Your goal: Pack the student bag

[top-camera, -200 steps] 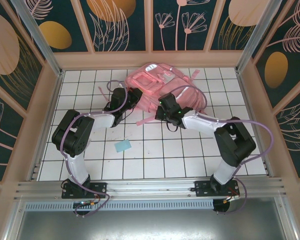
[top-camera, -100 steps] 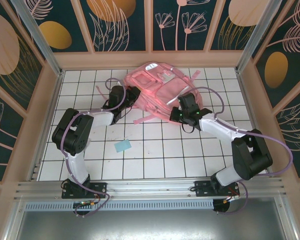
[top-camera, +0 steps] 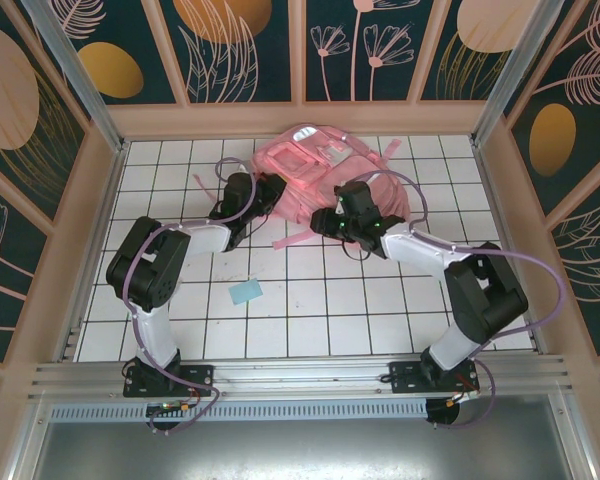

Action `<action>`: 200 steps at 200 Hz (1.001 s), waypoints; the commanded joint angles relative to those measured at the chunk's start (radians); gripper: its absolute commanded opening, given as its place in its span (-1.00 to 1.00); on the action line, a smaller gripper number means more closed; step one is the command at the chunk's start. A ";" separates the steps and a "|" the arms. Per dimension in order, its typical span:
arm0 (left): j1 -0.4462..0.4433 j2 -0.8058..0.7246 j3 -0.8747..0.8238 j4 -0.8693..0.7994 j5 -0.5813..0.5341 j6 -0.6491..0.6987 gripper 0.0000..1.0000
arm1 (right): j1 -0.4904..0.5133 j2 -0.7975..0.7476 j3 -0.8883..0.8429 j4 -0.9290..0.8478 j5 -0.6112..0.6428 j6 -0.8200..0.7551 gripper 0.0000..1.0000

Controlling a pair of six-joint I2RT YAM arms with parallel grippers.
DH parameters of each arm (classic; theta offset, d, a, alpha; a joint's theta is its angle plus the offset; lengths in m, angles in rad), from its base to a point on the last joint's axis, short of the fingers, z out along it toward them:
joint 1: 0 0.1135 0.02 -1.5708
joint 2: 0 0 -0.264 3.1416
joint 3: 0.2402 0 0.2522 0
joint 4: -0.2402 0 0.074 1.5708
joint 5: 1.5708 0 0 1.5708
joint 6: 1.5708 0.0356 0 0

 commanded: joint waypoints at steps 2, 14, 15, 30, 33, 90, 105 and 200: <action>-0.015 -0.063 -0.004 0.132 0.031 -0.018 -1.00 | -0.001 0.035 0.038 0.035 0.067 0.018 -0.15; -0.014 -0.075 -0.011 0.131 0.028 -0.019 -1.00 | -0.003 0.036 0.032 0.045 0.093 0.017 -0.09; -0.015 -0.077 -0.011 0.131 0.028 -0.018 -1.00 | -0.003 0.037 0.031 0.047 0.095 0.017 -0.08; -0.014 -0.085 -0.014 0.132 0.030 -0.021 -1.00 | -0.002 0.045 0.031 0.062 0.118 0.010 -0.05; -0.015 -0.084 -0.014 0.133 0.031 -0.024 -1.00 | -0.002 0.048 0.033 0.064 0.124 0.008 -0.05; -0.039 -0.110 -0.031 0.150 0.037 -0.064 -1.00 | 0.041 0.154 0.098 0.087 0.314 -0.018 -0.06; -0.049 -0.125 -0.054 0.152 0.036 -0.072 -1.00 | 0.057 0.183 0.122 0.069 0.398 -0.002 -0.08; -0.056 -0.159 -0.054 0.132 0.022 -0.060 -1.00 | 0.080 0.233 0.158 0.025 0.577 -0.044 -0.83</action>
